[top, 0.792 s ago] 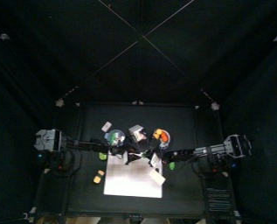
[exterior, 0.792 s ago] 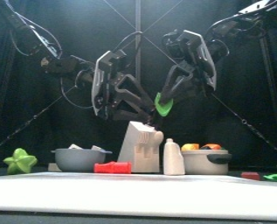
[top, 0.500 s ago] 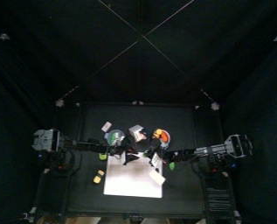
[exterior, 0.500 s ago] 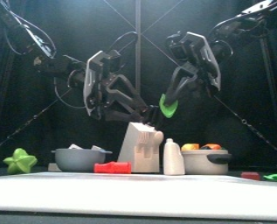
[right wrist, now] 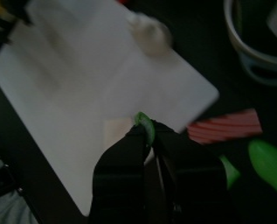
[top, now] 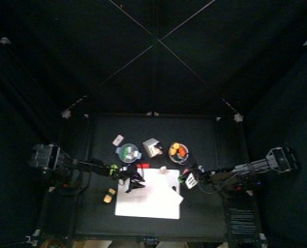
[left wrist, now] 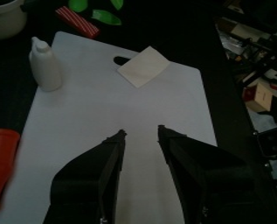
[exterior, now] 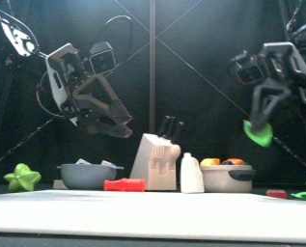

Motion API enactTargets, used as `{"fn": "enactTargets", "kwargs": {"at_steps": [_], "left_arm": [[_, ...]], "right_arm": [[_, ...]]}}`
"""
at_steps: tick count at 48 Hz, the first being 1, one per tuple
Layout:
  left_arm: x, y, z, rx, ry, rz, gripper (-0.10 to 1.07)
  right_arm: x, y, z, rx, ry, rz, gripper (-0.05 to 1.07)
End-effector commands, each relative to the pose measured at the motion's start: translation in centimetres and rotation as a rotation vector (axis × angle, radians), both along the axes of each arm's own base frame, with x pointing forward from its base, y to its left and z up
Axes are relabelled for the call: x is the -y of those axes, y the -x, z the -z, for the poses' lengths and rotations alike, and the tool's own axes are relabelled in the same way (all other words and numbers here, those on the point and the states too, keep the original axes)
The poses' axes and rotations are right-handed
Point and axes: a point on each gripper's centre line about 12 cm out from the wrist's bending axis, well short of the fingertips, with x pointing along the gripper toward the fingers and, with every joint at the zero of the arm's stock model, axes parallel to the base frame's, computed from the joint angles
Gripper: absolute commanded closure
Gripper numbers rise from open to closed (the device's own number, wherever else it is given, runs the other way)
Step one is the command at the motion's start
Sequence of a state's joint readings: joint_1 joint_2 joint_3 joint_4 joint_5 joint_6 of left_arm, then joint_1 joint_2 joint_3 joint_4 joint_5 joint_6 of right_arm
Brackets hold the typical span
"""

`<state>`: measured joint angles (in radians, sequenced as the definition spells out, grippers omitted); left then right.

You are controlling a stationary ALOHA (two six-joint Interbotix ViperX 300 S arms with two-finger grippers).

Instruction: Place corn husk with other corn husk

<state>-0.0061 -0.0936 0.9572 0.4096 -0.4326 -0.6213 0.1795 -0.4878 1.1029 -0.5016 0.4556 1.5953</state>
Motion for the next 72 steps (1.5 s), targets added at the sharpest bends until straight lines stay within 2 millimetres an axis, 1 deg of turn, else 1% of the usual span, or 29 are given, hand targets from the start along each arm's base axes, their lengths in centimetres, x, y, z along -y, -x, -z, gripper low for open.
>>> {"fn": "enactTargets", "kwargs": {"at_steps": [1, 8, 12, 19, 25, 30, 37, 42, 65, 72], "left_arm": [[0.0, 0.7, -1.9, 0.060, -0.008, 0.008, 0.21], [0.2, 2.0, -2.6, 0.085, -0.003, 0.012, 0.21], [0.2, 2.6, -2.5, 0.082, 0.000, 0.013, 0.21], [0.2, 2.9, -2.4, 0.080, 0.001, 0.011, 0.21], [0.2, 2.9, -2.3, 0.079, 0.001, 0.011, 0.21], [0.2, 3.1, -2.2, 0.071, 0.001, 0.009, 0.21], [0.2, 3.2, -2.2, 0.072, 0.002, 0.010, 0.21], [0.2, 3.2, -2.1, 0.071, 0.001, 0.011, 0.21], [0.2, 3.5, -1.7, 0.057, 0.001, 0.009, 0.21], [0.1, 4.2, -1.0, 0.029, -0.005, 0.010, 0.21]], "right_arm": [[0.4, 0.9, 0.4, -0.055, -0.003, 0.048, 0.59], [1.1, 1.7, 1.2, -0.147, 0.042, 0.083, 0.58], [1.3, 1.6, 1.3, -0.155, 0.055, 0.086, 0.58], [1.3, 1.5, 2.0, -0.180, 0.074, 0.074, 0.55], [1.5, 1.4, 2.5, -0.210, 0.080, 0.080, 0.46], [1.5, 1.4, 2.8, -0.225, 0.083, 0.081, 0.34], [1.5, 1.1, 2.7, -0.222, 0.084, 0.081, 0.21], [1.5, 1.0, 2.5, -0.214, 0.087, 0.079, 0.15], [1.6, 0.7, 2.2, -0.212, 0.100, 0.079, 0.15], [1.6, 0.7, 2.3, -0.214, 0.095, 0.083, 0.15]]}}
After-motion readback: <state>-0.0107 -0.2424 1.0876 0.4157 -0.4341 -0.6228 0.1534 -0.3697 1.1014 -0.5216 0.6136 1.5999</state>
